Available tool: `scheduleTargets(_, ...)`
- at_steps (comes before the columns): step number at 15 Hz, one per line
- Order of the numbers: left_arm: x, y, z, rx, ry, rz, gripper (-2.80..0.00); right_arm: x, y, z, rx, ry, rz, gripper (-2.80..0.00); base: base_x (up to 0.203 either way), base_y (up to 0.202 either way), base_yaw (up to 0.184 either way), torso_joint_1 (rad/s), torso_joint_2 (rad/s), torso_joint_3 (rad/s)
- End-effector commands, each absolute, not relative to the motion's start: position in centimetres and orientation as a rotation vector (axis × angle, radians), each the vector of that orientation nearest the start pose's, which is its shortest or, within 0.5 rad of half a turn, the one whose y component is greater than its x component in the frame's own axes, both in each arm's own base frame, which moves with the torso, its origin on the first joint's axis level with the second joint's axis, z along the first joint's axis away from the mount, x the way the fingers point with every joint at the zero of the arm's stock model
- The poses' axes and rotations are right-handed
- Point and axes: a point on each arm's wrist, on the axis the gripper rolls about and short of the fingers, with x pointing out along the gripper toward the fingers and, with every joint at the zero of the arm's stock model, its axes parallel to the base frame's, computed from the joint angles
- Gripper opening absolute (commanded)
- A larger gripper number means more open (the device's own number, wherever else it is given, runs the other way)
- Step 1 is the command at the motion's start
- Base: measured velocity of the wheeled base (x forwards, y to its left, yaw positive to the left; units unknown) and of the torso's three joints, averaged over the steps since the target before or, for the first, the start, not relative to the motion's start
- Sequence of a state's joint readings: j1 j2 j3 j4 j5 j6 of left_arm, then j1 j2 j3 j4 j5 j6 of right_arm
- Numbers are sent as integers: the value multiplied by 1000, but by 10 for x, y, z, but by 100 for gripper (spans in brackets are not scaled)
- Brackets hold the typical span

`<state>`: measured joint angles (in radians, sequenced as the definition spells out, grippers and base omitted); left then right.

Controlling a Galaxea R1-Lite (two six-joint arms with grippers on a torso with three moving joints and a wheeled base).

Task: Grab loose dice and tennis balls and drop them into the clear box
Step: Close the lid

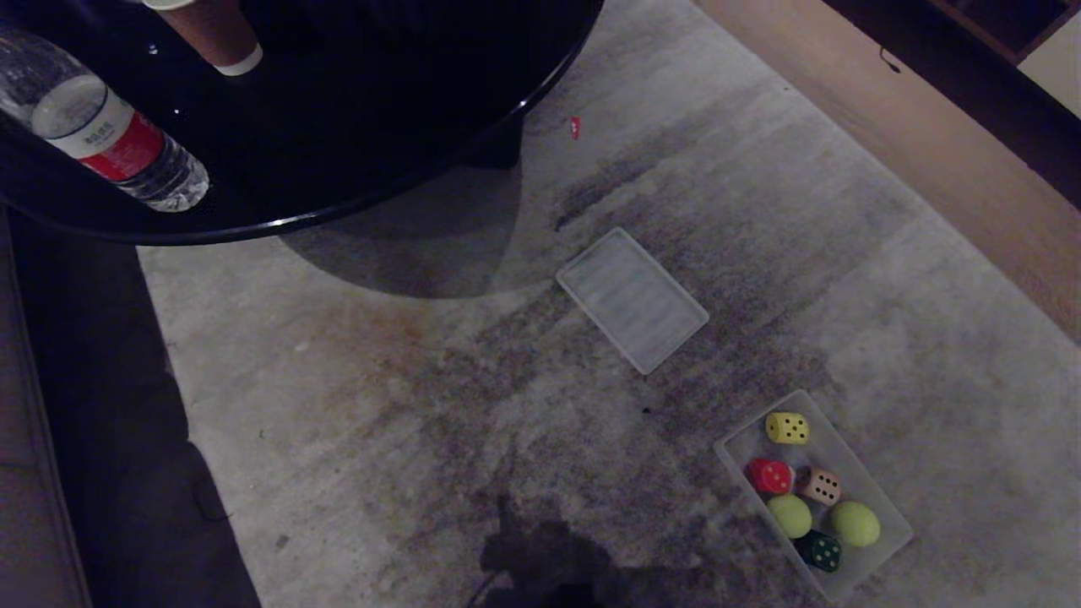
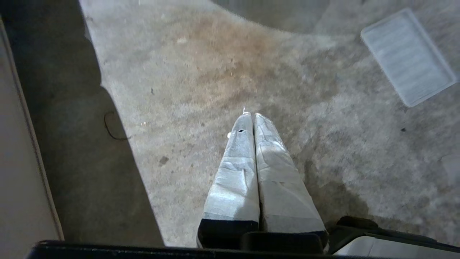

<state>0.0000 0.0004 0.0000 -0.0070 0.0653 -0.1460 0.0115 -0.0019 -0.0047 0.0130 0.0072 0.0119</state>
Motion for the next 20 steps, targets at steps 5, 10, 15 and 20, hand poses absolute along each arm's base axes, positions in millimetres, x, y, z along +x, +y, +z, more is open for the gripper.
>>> scheduleTargets(5,-23,1,76,-147,-11,65,-280,-23,0,75,12,9,20,-280,0,0,0,2,1,206)
scheduleTargets(10,-23,1,76,-147,-11,65,-280,-23,0,75,12,9,20,-280,0,0,0,2,0,200)
scheduleTargets(15,-23,1,76,-147,-11,65,-280,-23,0,75,12,9,20,-280,0,0,0,1,-1,206)
scheduleTargets(20,-23,1,76,-147,-11,65,-280,-23,0,75,12,9,20,-280,0,0,0,3,2,202)
